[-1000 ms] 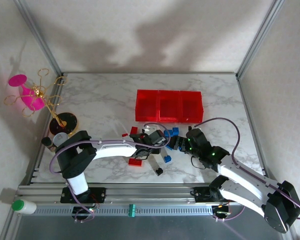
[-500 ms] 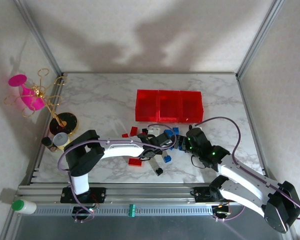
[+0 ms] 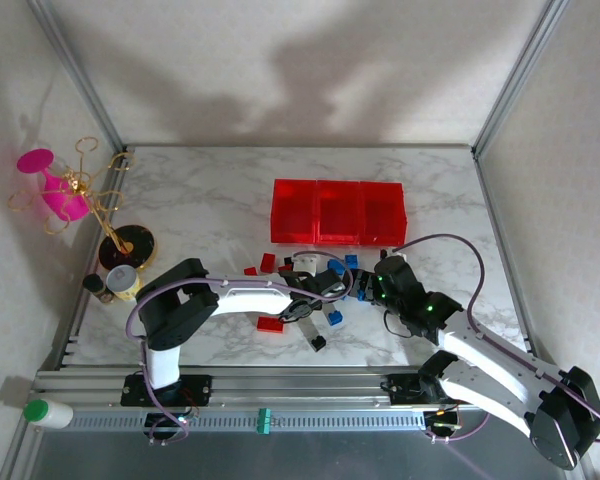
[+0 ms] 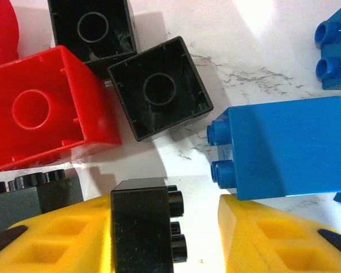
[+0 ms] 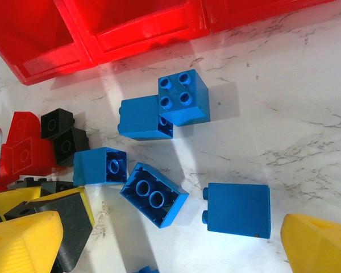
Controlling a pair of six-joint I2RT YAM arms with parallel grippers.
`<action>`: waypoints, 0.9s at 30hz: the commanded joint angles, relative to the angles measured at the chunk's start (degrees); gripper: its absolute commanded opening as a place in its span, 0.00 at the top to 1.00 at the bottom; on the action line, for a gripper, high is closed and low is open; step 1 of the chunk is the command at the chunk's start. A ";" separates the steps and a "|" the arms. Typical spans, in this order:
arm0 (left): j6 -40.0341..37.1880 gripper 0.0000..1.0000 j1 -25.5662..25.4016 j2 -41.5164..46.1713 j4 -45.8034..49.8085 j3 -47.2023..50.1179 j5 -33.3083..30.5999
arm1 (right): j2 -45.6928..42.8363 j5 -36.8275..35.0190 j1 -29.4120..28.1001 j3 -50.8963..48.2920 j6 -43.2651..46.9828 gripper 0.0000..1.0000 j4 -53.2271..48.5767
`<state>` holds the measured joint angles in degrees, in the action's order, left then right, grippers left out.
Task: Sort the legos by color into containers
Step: Pick up the lego from the center of the table.
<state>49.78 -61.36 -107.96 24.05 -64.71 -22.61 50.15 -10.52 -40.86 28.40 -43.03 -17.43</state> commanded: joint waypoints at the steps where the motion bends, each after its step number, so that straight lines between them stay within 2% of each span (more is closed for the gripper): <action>1: 1.02 0.56 0.43 -0.57 0.49 0.55 -2.25 | -0.64 -1.17 0.35 1.41 0.79 0.01 -0.76; 11: 0.16 0.72 0.46 0.42 1.48 0.52 -5.23 | 0.18 -1.17 0.47 1.91 1.32 0.01 -0.25; 14: -0.34 0.79 0.46 1.89 1.29 1.10 -5.60 | 0.37 -1.05 0.54 1.96 1.52 0.01 0.11; 19: -1.28 0.84 0.37 4.26 2.43 1.25 -4.70 | 0.16 -0.93 0.63 2.07 1.35 0.01 0.39; 23: -3.58 0.85 0.28 9.23 1.57 1.70 -2.63 | 0.25 -0.67 0.78 2.91 1.66 0.01 0.58; 27: -6.07 0.85 0.74 13.51 2.79 0.46 -3.16 | 1.30 -0.97 0.83 4.78 1.98 0.01 0.31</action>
<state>46.48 -61.21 -98.00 24.73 -63.53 -25.12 50.81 -10.52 -40.40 30.57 -42.22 -17.37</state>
